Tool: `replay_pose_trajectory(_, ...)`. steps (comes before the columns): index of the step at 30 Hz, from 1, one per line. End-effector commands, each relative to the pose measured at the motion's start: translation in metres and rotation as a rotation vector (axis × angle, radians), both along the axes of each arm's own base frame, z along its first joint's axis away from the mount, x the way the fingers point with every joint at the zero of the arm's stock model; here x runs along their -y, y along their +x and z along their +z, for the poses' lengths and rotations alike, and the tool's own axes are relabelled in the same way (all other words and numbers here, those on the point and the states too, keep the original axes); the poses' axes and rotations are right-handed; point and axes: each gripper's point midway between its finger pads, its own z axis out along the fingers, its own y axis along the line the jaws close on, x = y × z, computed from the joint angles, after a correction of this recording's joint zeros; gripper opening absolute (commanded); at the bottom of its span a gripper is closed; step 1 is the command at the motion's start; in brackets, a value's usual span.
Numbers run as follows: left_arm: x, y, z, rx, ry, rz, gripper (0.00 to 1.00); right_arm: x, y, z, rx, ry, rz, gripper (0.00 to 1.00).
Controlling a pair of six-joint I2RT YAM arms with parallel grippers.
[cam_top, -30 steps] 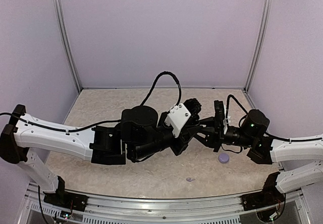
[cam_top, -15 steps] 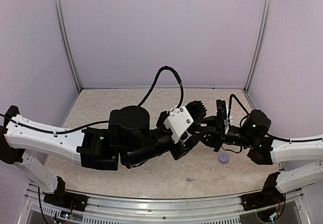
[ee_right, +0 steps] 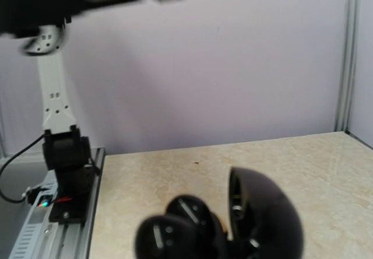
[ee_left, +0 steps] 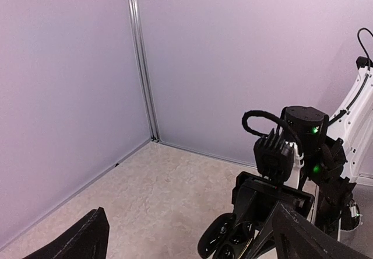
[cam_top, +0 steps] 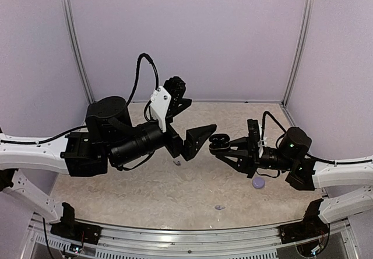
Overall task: Insert the wireless bluetooth earbuds into the charging case
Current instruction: Adjust the right earbud in the right side groove of the charging case.
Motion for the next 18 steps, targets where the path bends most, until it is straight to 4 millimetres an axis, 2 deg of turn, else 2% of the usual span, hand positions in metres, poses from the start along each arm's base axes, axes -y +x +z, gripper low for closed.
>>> replay_pose_trajectory(1,-0.005,-0.005,-0.021,-0.126,-0.013,-0.132,0.98,-0.001,-0.01,0.009,0.038,0.001,0.05,0.0)
replay_pose_trajectory(4,-0.003,-0.008,-0.028,-0.133,0.008,-0.182,0.99,-0.004,-0.012,0.008,0.038,-0.005,0.072,0.0)
replay_pose_trajectory(10,0.013,-0.012,-0.042,-0.182,0.042,-0.236,0.99,-0.01,-0.014,0.008,0.024,-0.013,0.11,0.0)
replay_pose_trajectory(18,0.027,0.002,-0.059,-0.22,0.08,-0.214,0.99,-0.013,-0.016,0.01,0.024,-0.012,0.133,0.0)
